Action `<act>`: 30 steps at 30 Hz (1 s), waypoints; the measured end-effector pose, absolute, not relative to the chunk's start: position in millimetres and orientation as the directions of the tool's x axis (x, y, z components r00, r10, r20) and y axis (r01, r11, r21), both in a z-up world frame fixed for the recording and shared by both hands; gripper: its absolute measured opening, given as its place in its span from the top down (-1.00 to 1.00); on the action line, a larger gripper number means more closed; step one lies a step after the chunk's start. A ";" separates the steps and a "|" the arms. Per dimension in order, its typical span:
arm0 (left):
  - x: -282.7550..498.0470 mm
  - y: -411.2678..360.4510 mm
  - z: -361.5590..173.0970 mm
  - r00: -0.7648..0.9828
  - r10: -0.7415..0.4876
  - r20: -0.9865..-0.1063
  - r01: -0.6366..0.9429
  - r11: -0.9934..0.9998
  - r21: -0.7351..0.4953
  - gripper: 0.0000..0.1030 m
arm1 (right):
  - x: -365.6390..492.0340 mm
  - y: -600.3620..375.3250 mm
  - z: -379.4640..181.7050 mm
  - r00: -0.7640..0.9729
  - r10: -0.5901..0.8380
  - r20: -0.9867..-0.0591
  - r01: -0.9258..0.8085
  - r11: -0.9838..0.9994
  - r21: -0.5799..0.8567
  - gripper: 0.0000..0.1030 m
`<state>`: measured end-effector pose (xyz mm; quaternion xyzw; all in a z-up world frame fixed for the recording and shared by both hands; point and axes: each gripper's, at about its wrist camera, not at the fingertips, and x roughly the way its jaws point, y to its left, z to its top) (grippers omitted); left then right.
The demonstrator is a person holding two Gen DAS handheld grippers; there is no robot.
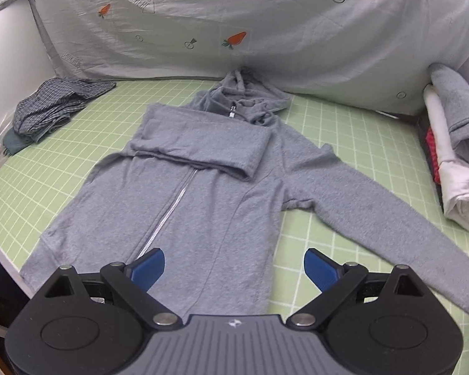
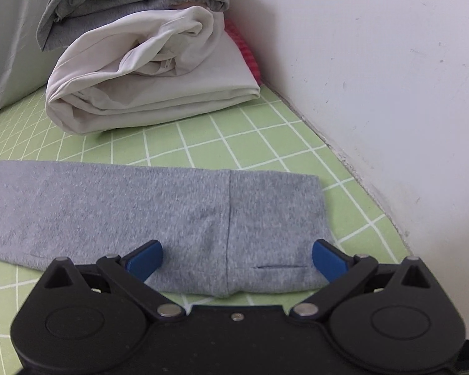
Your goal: Fold clothes
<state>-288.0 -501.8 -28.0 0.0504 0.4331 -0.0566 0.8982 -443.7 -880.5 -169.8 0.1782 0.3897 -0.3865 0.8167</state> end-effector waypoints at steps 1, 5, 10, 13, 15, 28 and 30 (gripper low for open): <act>-286.7 -496.3 -28.2 0.617 -0.055 -0.785 0.139 0.989 0.040 -0.86 | -442.9 -880.4 -169.0 0.402 -0.490 -0.774 0.767 0.642 -0.008 -0.99; -278.7 -473.0 -28.5 0.612 -0.050 -0.789 0.120 0.992 0.030 -0.86 | -435.3 -876.0 -161.3 0.441 -0.460 -0.770 0.720 0.694 -0.003 -0.22; -248.5 -433.2 -26.1 0.619 -0.077 -0.782 0.143 0.990 0.015 -0.86 | -414.0 -854.5 -150.8 0.414 -0.457 -0.787 0.689 0.723 -0.057 0.75; -222.2 -400.9 -23.0 0.621 -0.088 -0.779 0.172 0.985 0.025 -0.86 | -402.2 -827.9 -131.7 0.409 -0.510 -0.757 0.728 0.682 -0.066 0.77; -203.7 -377.5 -20.3 0.627 -0.077 -0.775 0.176 0.983 0.045 -0.86 | -391.4 -804.3 -112.1 0.429 -0.547 -0.719 0.751 0.659 -0.054 0.77; -71.0 -261.4 -20.3 0.618 -0.167 -0.768 0.236 0.971 -0.021 -0.86 | -235.6 -626.4 -43.2 0.667 -0.481 -0.570 0.652 0.747 0.132 0.77; -55.2 -255.3 -20.9 0.621 -0.182 -0.762 0.244 0.969 -0.033 -0.86 | -204.3 -596.5 -37.3 0.724 -0.409 -0.556 0.583 0.793 0.176 0.77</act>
